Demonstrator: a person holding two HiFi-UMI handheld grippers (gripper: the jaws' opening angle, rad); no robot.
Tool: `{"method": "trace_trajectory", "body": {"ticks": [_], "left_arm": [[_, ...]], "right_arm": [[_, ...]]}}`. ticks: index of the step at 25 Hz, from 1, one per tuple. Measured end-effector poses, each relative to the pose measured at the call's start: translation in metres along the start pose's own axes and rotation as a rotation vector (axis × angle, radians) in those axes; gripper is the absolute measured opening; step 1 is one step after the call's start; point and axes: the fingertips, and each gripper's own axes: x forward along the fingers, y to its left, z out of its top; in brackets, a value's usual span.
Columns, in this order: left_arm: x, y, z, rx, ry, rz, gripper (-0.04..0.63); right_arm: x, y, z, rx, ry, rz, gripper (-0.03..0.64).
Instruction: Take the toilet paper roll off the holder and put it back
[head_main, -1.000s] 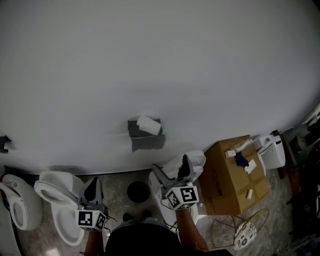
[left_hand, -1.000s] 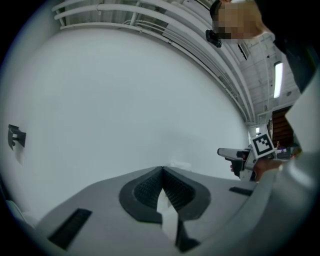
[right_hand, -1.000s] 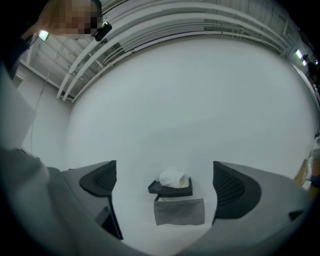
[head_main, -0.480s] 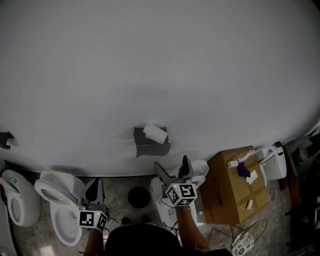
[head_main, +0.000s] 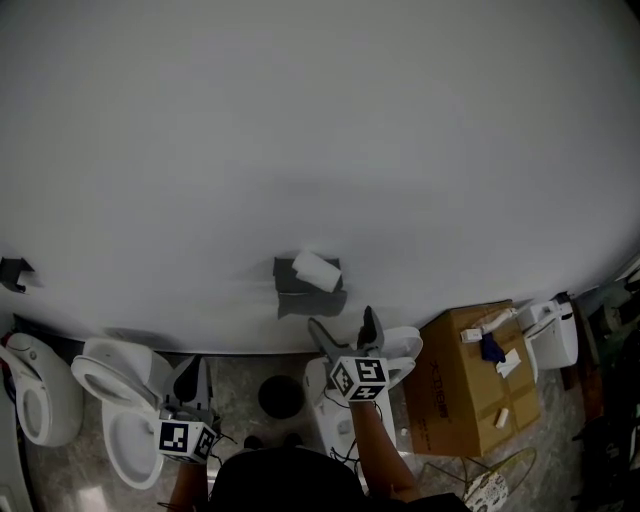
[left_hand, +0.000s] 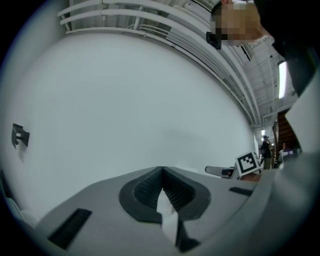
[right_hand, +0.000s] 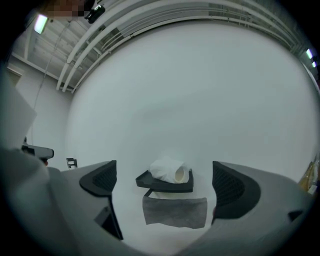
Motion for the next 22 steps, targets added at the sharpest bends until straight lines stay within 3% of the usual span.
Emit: {"method": "trace_trajectory", "body": {"ticks": [6, 9, 12, 16, 22], "left_arm": [[0.002, -0.005, 0.003, -0.007, 0.015, 0.004, 0.003], [0.002, -0.012, 0.005, -0.028, 0.062, 0.001, 0.003], [-0.002, -0.003, -0.004, -0.003, 0.019, 0.017, 0.003], [-0.002, -0.007, 0.000, -0.028, 0.060, 0.032, 0.003], [-0.004, -0.002, -0.005, -0.038, 0.058, 0.053, 0.003]], "right_arm": [[0.019, -0.001, -0.003, -0.015, 0.012, 0.016, 0.578], [0.029, -0.001, -0.004, -0.020, 0.017, 0.028, 0.578], [0.035, -0.003, -0.006, -0.014, 0.021, 0.027, 0.578], [0.045, -0.005, -0.011, -0.013, 0.030, 0.028, 0.578], [0.063, -0.007, -0.021, -0.016, 0.048, 0.022, 0.578]]}}
